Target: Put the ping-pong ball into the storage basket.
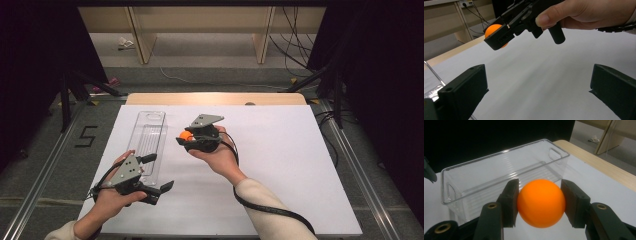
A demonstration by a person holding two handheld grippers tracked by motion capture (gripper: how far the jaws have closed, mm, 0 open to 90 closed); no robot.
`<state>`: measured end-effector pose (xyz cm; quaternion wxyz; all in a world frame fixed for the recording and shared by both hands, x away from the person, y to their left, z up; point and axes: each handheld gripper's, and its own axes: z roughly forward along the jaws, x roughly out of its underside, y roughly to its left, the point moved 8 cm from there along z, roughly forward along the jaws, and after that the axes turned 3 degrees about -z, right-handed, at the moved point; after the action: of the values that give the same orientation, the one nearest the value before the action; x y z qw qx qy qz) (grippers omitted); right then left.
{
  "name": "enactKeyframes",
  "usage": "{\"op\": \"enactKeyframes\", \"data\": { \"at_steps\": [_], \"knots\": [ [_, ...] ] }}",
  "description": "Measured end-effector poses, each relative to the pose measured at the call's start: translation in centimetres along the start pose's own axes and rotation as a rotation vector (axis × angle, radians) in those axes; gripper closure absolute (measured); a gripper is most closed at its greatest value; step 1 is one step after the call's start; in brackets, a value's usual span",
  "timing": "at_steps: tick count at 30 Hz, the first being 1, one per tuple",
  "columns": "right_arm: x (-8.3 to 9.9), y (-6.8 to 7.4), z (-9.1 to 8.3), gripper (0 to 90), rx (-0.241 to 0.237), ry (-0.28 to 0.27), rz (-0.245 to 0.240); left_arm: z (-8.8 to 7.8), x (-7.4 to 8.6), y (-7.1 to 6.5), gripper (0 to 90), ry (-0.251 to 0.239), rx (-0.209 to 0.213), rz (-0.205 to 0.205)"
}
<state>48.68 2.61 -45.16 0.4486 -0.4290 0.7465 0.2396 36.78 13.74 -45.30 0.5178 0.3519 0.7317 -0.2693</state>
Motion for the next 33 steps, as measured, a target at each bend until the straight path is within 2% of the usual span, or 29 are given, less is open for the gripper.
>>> {"op": "enactKeyframes", "data": {
  "at_steps": [33],
  "knots": [
    [-0.9, 0.5, 1.1, 51.6, -0.016, -0.003, -0.011, 0.0, 0.0, 0.0, 0.5, 0.001, 0.000, 0.002]
  ]
}}
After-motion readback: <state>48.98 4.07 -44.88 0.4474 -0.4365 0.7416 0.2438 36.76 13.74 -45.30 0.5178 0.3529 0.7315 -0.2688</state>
